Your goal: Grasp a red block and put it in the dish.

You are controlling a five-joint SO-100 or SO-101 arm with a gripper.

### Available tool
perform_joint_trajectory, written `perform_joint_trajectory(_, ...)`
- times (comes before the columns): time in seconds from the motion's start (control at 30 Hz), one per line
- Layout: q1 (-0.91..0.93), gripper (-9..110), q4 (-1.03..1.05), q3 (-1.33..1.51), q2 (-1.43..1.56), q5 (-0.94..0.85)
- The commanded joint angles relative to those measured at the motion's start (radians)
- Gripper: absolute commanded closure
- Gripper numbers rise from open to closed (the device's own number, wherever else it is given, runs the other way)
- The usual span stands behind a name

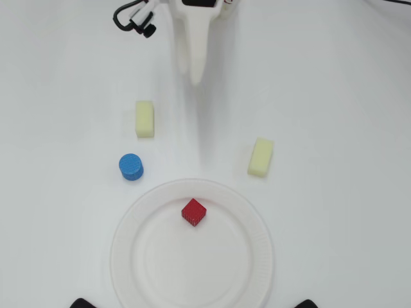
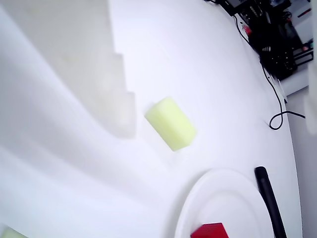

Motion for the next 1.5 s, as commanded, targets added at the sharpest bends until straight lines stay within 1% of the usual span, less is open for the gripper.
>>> perform_joint_trajectory(0.0,0.006,73,-0.015,0.201,0.172,-0.015)
perform_joint_trajectory(0.33,0.015,72,0.021,0.505,0.448,0.026)
perform_joint_trajectory(0.43,-0.002,72,0.126,0.591,0.644,0.060)
perform_joint_trajectory(0.57,-0.006,70,0.199,0.611,0.641,0.123)
perform_joint_trajectory(0.87,-0.008,70,0.330,0.660,0.641,0.161)
perform_joint_trajectory(1.1,-0.003,84,0.334,0.698,0.641,0.156)
perform_joint_trajectory(1.13,-0.003,91,0.334,0.698,0.641,0.155)
perform_joint_trajectory(1.2,-0.003,96,0.334,0.698,0.641,0.155)
perform_joint_trajectory(1.23,-0.003,101,0.334,0.698,0.641,0.155)
perform_joint_trajectory(1.47,-0.003,101,0.334,0.698,0.641,0.155)
